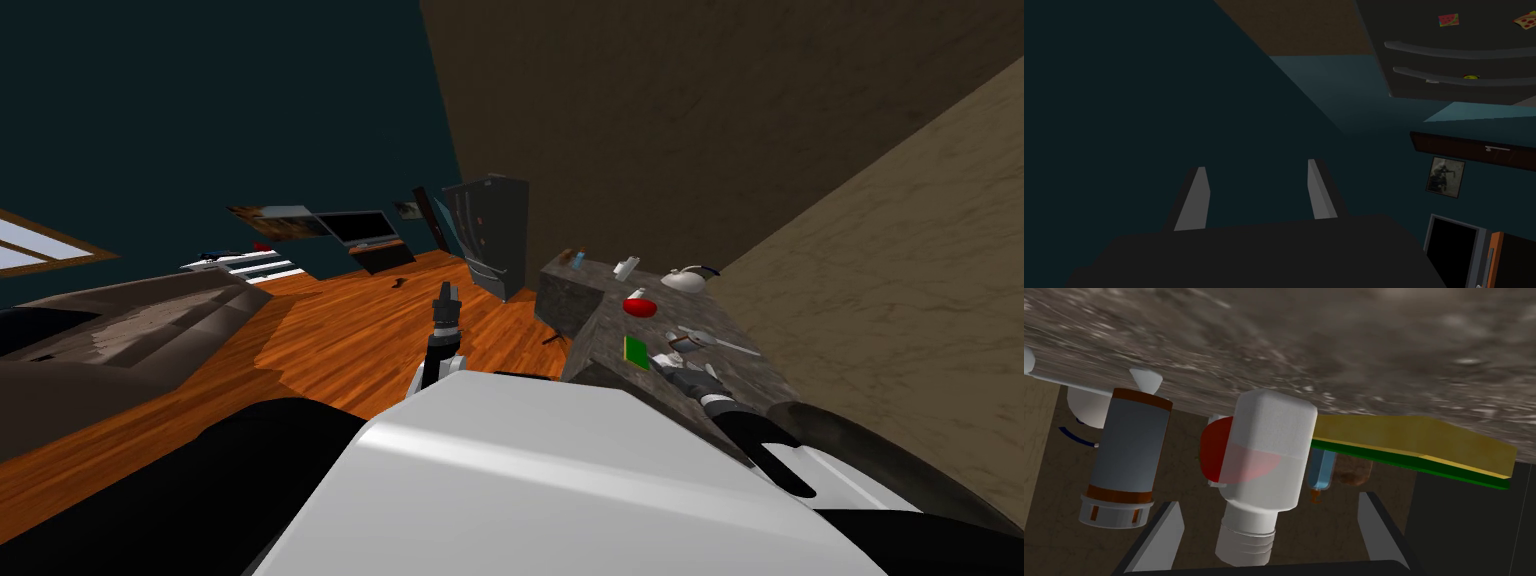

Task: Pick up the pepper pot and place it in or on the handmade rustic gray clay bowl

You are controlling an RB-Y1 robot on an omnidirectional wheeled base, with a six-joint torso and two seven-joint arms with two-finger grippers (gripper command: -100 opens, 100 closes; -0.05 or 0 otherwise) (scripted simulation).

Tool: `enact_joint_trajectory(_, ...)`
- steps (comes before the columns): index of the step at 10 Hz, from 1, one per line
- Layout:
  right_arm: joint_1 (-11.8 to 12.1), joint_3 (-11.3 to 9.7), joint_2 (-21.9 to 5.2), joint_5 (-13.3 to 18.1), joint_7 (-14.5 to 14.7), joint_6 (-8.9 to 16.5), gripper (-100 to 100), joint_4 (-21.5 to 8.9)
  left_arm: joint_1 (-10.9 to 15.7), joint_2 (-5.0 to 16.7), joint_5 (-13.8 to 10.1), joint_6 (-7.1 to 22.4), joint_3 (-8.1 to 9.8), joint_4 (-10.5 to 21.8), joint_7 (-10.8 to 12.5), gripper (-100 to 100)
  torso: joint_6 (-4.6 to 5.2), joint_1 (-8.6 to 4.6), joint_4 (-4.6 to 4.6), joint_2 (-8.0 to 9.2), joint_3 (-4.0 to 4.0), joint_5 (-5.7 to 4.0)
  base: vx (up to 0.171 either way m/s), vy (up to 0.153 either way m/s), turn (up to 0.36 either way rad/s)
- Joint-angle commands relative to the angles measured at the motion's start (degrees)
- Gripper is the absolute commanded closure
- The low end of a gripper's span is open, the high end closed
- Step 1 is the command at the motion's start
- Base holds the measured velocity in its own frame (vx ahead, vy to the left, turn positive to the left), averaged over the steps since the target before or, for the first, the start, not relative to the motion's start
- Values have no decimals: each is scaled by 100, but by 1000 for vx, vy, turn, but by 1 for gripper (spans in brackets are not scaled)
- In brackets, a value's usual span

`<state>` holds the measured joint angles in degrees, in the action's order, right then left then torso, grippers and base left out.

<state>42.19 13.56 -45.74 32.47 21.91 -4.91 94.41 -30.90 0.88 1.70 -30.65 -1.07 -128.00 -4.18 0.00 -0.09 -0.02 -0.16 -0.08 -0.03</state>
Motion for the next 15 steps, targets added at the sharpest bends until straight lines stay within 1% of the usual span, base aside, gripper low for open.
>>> enact_joint_trajectory(1, 0, 0, 0, 0, 0, 0, -100, 0, 0, 0, 0, 0, 0, 0, 0, 0, 0, 0, 0, 0, 0, 0, 35, -22, 32)
enact_joint_trajectory(2, -13, -4, 7, 3, 10, 1, 100, -13, 0, 0, 0, 0, 0, 0, 0, 0, 4, 3, 0, 4, 1, 1, 0, 0, 0)
enact_joint_trajectory(6, -17, 6, 7, -5, -3, 0, 100, -6, 0, 0, 0, 0, 0, 0, 0, 0, 0, 8, -5, 8, 1, -4, 1, -2, -2)
enact_joint_trajectory(7, -17, 6, 7, -4, -2, 0, 0, -6, 0, 0, 0, 0, 0, 0, 0, 0, 0, 8, -5, 8, 0, -4, 0, 0, 0)
enact_joint_trajectory(8, -17, 6, 7, -4, -2, 0, 100, -6, 0, 0, 0, 0, 0, 0, 0, 0, 0, 7, -5, 8, 0, -4, 0, 0, 0)
enact_joint_trajectory(9, -17, 6, 6, -3, 0, 1, 0, -6, 0, 0, 0, 0, 0, 0, 0, 0, 0, 7, -5, 8, 0, -5, 0, 0, 0)
enact_joint_trajectory(10, -43, 59, 36, 30, 8, 23, 100, -35, 0, 0, 0, 0, 0, 0, 0, 0, 0, 6, -5, 8, 0, -5, -116, 34, -34)
enact_joint_trajectory(11, -62, 82, 52, 46, 11, 31, 100, -45, 1, -1, 0, 0, -1, 0, 0, 0, 12, 14, -4, 46, 18, -9, -157, 54, -39)
enact_joint_trajectory(12, -155, 175, 118, 107, 23, 62, 100, -88, 2, -1, 0, 0, -1, 0, 0, 0, 23, 17, -2, 72, 32, -15, -174, 55, -76)
enact_joint_trajectory(15, -563, 562, 398, 324, 51, 178, 100, -269, 2, -1, 0, 0, 0, 0, 0, 0, 35, 2, 6, 97, 49, -12, -161, 20, -123)
